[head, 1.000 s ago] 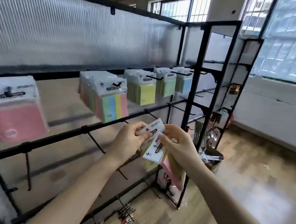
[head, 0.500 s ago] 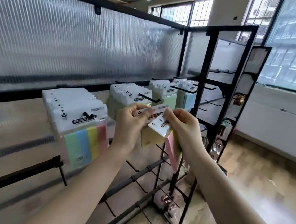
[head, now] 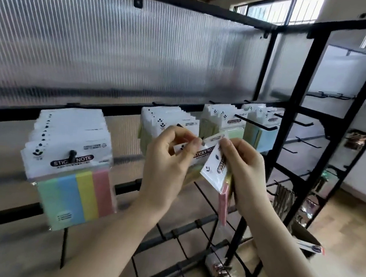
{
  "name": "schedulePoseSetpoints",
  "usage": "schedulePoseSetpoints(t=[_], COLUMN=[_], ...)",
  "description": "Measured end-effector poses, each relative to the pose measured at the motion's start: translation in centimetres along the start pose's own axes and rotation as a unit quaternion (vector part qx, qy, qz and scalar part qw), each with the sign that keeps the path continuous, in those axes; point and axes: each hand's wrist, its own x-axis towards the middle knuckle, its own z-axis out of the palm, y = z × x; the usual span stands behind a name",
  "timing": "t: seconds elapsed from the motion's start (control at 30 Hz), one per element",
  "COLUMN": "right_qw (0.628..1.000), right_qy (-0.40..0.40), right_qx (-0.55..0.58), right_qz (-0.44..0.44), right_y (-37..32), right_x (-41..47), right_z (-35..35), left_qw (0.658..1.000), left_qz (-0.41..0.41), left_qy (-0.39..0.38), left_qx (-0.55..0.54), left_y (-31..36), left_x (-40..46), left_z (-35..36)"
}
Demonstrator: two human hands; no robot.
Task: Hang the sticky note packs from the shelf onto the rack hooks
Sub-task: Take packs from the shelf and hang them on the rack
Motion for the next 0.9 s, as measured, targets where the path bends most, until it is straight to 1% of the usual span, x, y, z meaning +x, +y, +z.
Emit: schedulePoseSetpoints(t=[0.1,0.27,0.3,0.37,0.43,0.53,0.6,0.77,0.9], right_qw=[0.999,0.996,0.995,0.993,0.995,0.997,0.996,0.992,0.991], right_qy=[-0.041,-0.090,-0.099,-0.114,-0.102,-0.071,-0.069,-0.058,-0.065], right_qx=[0.029,0.002,0.001,-0.002,-0.007,-0.026,-0.054,-0.106,-0.113], right_qz=[-0.004,0.007,0.008,0.001,-0.012,-0.030,-0.025,-0.028,-0.016], right_y=[0.1,1.3,1.6,2.3,3.0,3.9,4.5,5.3,5.3], right_x=[0.9,2.4,2.7,2.9,3.1,3.2,3.6,4.6,5.4], right_z=[-0.2,-0.1,0.0,0.3,0.9,1.7,2.1,2.9,3.2], left_qw=[1.000,0.996,0.994,0.985,0.961,0.928,0.915,0.904,0.888], left_qz=[-0.011,-0.048,-0.044,-0.009,0.024,0.049,0.053,0.012,-0.012], left_qy=[0.022,0.074,0.085,0.121,0.174,0.227,0.237,0.245,0.255], left_qx=[-0.010,0.026,0.047,0.124,0.213,0.292,0.322,0.350,0.383], left_y=[0.3,-0.7,-0.9,-1.5,-2.1,-2.8,-3.1,-3.5,-3.8], left_x=[0.1,0.3,0.3,0.3,0.5,1.0,1.4,2.3,2.6], left_z=[0.3,0.7,0.8,0.8,0.7,0.4,0.3,0.4,0.5])
